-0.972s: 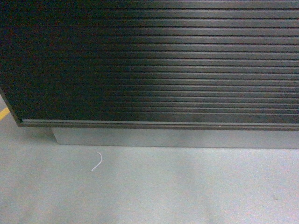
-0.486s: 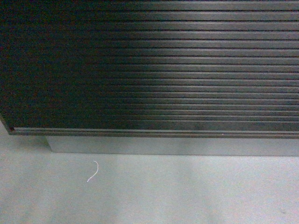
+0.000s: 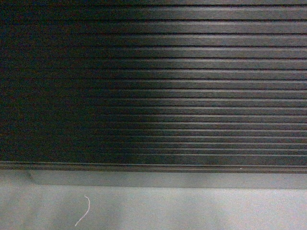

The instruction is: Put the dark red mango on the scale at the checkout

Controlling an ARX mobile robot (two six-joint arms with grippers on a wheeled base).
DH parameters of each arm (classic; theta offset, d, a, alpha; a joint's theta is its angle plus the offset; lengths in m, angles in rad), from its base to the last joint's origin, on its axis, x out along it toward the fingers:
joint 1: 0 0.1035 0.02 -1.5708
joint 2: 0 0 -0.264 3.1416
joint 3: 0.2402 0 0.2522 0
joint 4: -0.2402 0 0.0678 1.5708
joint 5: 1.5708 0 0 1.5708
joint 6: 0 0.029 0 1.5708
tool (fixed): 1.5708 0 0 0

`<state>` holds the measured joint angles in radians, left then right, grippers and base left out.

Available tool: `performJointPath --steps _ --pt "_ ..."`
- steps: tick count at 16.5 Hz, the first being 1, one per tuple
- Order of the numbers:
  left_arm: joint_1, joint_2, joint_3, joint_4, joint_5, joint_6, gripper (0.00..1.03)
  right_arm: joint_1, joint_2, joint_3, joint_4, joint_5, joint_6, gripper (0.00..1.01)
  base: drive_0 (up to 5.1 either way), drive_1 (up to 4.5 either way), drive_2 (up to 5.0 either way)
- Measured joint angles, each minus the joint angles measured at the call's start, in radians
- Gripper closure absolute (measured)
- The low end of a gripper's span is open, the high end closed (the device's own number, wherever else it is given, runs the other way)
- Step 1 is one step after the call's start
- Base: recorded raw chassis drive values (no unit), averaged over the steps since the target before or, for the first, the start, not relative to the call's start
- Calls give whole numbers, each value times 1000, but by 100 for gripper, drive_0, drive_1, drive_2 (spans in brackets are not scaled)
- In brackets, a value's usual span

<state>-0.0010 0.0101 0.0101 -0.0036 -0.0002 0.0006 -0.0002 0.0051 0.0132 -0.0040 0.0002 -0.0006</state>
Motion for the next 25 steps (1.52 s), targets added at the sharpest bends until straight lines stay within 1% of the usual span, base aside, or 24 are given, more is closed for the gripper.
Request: performJointPath --steps 25 --pt "0 0 0 0 0 0 5 0 0 0 0 0 0 3 -17 334 -369"
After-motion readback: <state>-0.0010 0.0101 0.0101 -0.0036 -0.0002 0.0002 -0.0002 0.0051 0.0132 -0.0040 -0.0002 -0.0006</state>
